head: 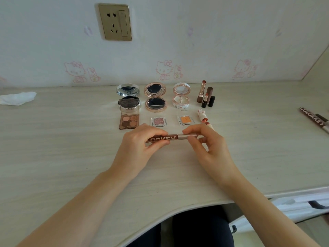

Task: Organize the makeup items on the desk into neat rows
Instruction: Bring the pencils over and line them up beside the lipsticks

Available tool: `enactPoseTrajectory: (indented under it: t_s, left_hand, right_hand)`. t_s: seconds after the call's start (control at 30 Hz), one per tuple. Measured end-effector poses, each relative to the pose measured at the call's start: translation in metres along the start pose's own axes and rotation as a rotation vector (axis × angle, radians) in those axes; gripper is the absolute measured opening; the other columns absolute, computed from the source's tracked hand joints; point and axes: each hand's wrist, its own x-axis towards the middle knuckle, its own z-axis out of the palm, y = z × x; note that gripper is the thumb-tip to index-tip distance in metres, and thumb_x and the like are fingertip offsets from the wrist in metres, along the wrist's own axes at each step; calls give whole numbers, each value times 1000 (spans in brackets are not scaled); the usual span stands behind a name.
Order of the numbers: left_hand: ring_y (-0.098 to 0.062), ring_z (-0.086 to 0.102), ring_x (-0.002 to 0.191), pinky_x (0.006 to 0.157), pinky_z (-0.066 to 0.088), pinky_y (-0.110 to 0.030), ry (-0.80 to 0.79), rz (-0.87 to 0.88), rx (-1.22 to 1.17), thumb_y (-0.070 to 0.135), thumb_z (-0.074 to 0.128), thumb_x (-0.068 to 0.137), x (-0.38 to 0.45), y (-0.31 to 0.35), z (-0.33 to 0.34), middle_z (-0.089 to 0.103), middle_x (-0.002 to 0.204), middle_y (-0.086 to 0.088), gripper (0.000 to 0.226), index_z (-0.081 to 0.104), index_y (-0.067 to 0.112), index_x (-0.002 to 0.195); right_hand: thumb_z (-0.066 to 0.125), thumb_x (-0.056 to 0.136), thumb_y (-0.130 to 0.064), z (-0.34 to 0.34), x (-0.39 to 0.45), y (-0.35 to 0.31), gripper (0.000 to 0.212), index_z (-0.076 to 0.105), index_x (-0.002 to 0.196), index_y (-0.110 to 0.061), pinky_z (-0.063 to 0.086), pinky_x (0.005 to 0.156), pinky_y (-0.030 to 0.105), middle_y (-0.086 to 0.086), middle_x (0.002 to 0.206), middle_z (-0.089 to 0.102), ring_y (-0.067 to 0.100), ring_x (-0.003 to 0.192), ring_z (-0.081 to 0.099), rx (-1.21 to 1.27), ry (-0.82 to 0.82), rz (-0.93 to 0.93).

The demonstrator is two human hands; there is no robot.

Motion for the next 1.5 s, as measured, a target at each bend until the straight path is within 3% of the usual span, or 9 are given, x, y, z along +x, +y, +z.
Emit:
enactPoseTrajectory:
  t_s: [0.1, 0.23, 0.4, 0.63, 0.7, 0.87, 1.03, 1.3, 1.5]
  left_hand:
    - [-9, 62, 76, 69, 50, -30, 6, -18, -6, 18, 80, 73, -1, -1, 0, 68, 81, 4, 20, 75, 13, 92]
    - [-9, 62, 74, 69, 50, -27, 8, -6, 2, 17, 81, 72, 0, 1, -1, 69, 81, 3, 20, 75, 12, 91]
    - [-8, 63, 75, 70, 50, -28, 11, -20, -1, 19, 80, 72, 1, -1, -1, 69, 82, 4, 21, 75, 12, 91]
    - [-7, 64, 75, 70, 51, -29, 11, -45, -12, 20, 81, 71, 0, -1, 0, 70, 82, 4, 21, 75, 15, 91]
    - [-7, 64, 75, 70, 51, -29, 3, -41, -7, 20, 81, 72, 0, -2, 0, 70, 82, 4, 21, 75, 14, 91]
    - [-6, 63, 76, 71, 50, -27, 7, -60, -16, 21, 80, 72, 0, -2, 0, 70, 83, 4, 20, 75, 15, 90]
    - [-7, 64, 76, 71, 51, -29, 6, -66, -17, 20, 81, 72, 0, -2, 0, 70, 83, 5, 20, 75, 16, 91]
    - [-6, 63, 76, 71, 51, -29, 11, -84, -15, 22, 80, 72, 0, -2, -2, 70, 83, 7, 20, 75, 17, 91]
    - [-6, 63, 76, 72, 51, -28, 15, -94, -15, 25, 77, 73, 1, -1, -2, 70, 83, 8, 21, 75, 15, 91]
  right_hand:
    - [60, 85, -10, -1, 0, 0, 27, 59, 101, -31, 47, 81, 25, -8, 105, 63, 12, 105, 58, 57, -15, 17]
    - [55, 89, -39, 0, 1, -1, 15, 67, 94, -31, 48, 77, 30, -8, 87, 67, 11, 90, 58, 68, -5, 101]
    - [53, 89, -8, -1, 1, 0, 28, 67, 91, -33, 45, 78, 30, -1, 98, 65, 13, 97, 59, 101, -12, 44]
    - [59, 91, -30, 0, 2, -3, 10, 66, 98, -33, 49, 81, 32, -2, 93, 67, 10, 93, 60, 120, -7, 134]
    - [56, 92, -28, 2, 2, -2, 12, 67, 91, -32, 50, 81, 35, -5, 83, 68, 10, 87, 61, 78, 2, 136]
    - [58, 87, -11, 0, 0, 0, 27, 64, 92, -37, 48, 80, 28, -14, 103, 62, 15, 106, 56, 78, -33, 50]
    - [60, 90, -31, 1, 2, -2, 14, 62, 104, -29, 49, 80, 26, -2, 106, 64, 6, 99, 61, 126, 8, 132]
    - [58, 87, -16, -1, 1, 0, 23, 63, 103, -33, 49, 84, 32, -6, 112, 61, 10, 106, 56, 101, -8, 79]
    - [59, 92, -27, 0, 3, -1, 9, 65, 97, -29, 41, 70, 13, -2, 96, 66, 1, 86, 59, 91, 32, 156]
